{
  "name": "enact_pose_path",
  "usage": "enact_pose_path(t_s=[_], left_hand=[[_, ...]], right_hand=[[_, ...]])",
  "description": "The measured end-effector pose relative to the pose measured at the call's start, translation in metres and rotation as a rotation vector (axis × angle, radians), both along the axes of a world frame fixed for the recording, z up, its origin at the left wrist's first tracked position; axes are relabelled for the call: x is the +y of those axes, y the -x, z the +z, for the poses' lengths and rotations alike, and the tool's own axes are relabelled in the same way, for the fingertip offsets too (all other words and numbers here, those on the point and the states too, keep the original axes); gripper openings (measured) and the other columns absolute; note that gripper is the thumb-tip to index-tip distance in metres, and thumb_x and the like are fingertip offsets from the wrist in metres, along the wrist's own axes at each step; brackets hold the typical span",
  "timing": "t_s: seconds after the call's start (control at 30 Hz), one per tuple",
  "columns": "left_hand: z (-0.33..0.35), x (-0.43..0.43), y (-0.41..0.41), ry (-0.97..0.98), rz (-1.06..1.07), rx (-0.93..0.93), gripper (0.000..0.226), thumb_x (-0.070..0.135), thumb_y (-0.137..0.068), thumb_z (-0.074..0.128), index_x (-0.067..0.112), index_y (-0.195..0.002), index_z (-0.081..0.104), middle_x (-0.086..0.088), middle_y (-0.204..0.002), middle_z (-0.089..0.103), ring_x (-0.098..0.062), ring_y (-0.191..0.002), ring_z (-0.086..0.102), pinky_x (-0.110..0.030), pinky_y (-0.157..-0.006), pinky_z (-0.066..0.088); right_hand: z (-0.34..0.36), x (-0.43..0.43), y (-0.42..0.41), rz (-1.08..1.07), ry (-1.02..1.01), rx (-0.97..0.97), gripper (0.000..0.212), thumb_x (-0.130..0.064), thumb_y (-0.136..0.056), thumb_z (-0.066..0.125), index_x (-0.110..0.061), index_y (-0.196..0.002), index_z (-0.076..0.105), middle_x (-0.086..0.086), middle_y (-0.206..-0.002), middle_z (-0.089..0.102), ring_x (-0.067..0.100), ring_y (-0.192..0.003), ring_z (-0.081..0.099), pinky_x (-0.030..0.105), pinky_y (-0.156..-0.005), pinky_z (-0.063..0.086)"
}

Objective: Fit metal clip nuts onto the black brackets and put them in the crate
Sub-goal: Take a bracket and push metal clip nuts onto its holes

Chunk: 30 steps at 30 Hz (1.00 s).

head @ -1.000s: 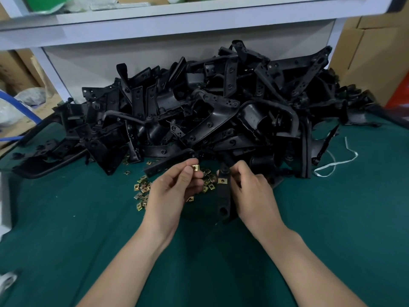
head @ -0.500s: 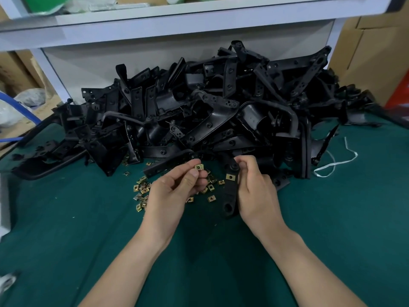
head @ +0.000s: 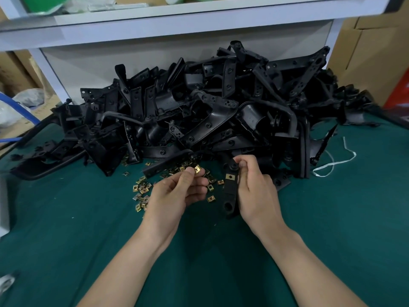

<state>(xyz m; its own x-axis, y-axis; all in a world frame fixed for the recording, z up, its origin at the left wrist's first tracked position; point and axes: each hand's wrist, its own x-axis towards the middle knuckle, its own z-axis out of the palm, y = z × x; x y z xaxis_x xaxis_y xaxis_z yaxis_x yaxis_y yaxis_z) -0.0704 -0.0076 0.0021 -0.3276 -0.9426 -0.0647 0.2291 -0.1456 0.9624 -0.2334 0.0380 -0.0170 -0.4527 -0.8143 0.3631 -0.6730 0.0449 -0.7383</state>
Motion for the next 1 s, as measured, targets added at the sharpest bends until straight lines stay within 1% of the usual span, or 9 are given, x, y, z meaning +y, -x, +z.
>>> enact_pose_path(t_s=[0.2, 0.43, 0.53, 0.67, 0.8, 0.87, 0.9, 0.97, 1.0], left_hand=[[0.002, 0.001, -0.002, -0.029, -0.1, 0.027, 0.023, 0.025, -0.086, 0.066, 0.014, -0.101, 0.08, -0.011, -0.098, 0.076, -0.015, -0.082, 0.07, -0.023, -0.074, 0.057], [0.003, 0.007, -0.003, 0.027, -0.28, -0.07, 0.028, 0.025, -0.082, 0.071, 0.021, -0.108, 0.079, -0.006, -0.098, 0.074, -0.016, -0.089, 0.068, -0.025, -0.082, 0.056], [0.002, 0.01, -0.002, 0.04, -0.325, -0.075, 0.027, 0.023, -0.083, 0.071, 0.021, -0.109, 0.079, -0.007, -0.096, 0.073, -0.017, -0.088, 0.068, -0.025, -0.083, 0.056], [0.002, 0.012, -0.001, 0.056, -0.337, -0.09, 0.027, 0.024, -0.083, 0.071, 0.024, -0.109, 0.079, -0.008, -0.096, 0.074, -0.017, -0.087, 0.069, -0.024, -0.083, 0.056], [0.002, 0.012, -0.001, 0.107, -0.32, -0.14, 0.026, 0.026, -0.082, 0.072, 0.028, -0.107, 0.079, -0.001, -0.091, 0.075, -0.014, -0.084, 0.069, -0.024, -0.084, 0.056], [0.003, 0.012, -0.002, 0.142, -0.313, -0.18, 0.025, 0.028, -0.082, 0.072, 0.032, -0.106, 0.079, 0.002, -0.088, 0.076, -0.011, -0.082, 0.07, -0.02, -0.082, 0.055], [0.003, 0.012, -0.002, 0.163, -0.309, -0.203, 0.026, 0.03, -0.081, 0.072, 0.034, -0.106, 0.079, 0.003, -0.087, 0.076, -0.01, -0.082, 0.07, -0.018, -0.081, 0.054], [0.003, 0.013, -0.003, 0.205, -0.301, -0.24, 0.026, 0.031, -0.082, 0.072, 0.035, -0.107, 0.078, 0.003, -0.087, 0.077, -0.008, -0.082, 0.072, -0.014, -0.079, 0.053], [0.003, 0.013, -0.004, 0.219, -0.297, -0.252, 0.026, 0.031, -0.083, 0.072, 0.035, -0.108, 0.078, 0.004, -0.088, 0.077, -0.008, -0.083, 0.072, -0.013, -0.079, 0.052]], right_hand=[[0.001, -0.001, 0.001, -0.024, 0.042, -0.016, 0.037, -0.037, -0.105, 0.024, -0.022, -0.124, 0.053, -0.012, -0.057, 0.051, 0.029, -0.068, 0.057, 0.035, -0.07, 0.037], [0.006, 0.001, 0.0, -0.109, 0.139, -0.026, 0.046, -0.048, -0.103, 0.018, -0.025, -0.12, 0.054, -0.005, -0.059, 0.056, 0.02, -0.057, 0.057, 0.041, -0.058, 0.045], [0.008, 0.002, -0.001, -0.127, 0.102, 0.014, 0.057, -0.054, -0.1, 0.01, -0.023, -0.117, 0.054, -0.006, -0.056, 0.053, 0.025, -0.061, 0.057, 0.042, -0.065, 0.046], [0.01, 0.001, -0.002, -0.129, 0.071, 0.067, 0.057, -0.05, -0.103, 0.012, -0.015, -0.1, 0.056, -0.005, -0.05, 0.048, 0.027, -0.057, 0.054, 0.04, -0.071, 0.046], [0.008, 0.001, -0.003, -0.17, 0.104, 0.09, 0.056, -0.038, -0.108, 0.022, -0.007, -0.088, 0.064, -0.012, -0.044, 0.036, 0.016, -0.045, 0.04, 0.033, -0.069, 0.036], [0.008, 0.001, -0.003, -0.214, 0.121, 0.103, 0.053, -0.029, -0.11, 0.03, -0.012, -0.067, 0.055, -0.014, -0.041, 0.029, 0.007, -0.041, 0.032, 0.033, -0.068, 0.034], [0.009, 0.0, -0.004, -0.232, 0.123, 0.111, 0.053, -0.028, -0.11, 0.031, -0.02, -0.059, 0.042, -0.015, -0.04, 0.026, 0.006, -0.04, 0.03, 0.033, -0.067, 0.033], [0.009, -0.002, -0.005, -0.244, 0.123, 0.139, 0.054, -0.03, -0.11, 0.028, -0.032, -0.056, 0.024, -0.016, -0.04, 0.024, 0.006, -0.039, 0.027, 0.032, -0.067, 0.033], [0.008, -0.002, -0.006, -0.246, 0.126, 0.156, 0.054, -0.032, -0.11, 0.026, -0.033, -0.056, 0.021, -0.016, -0.041, 0.023, 0.006, -0.039, 0.026, 0.032, -0.068, 0.033]])
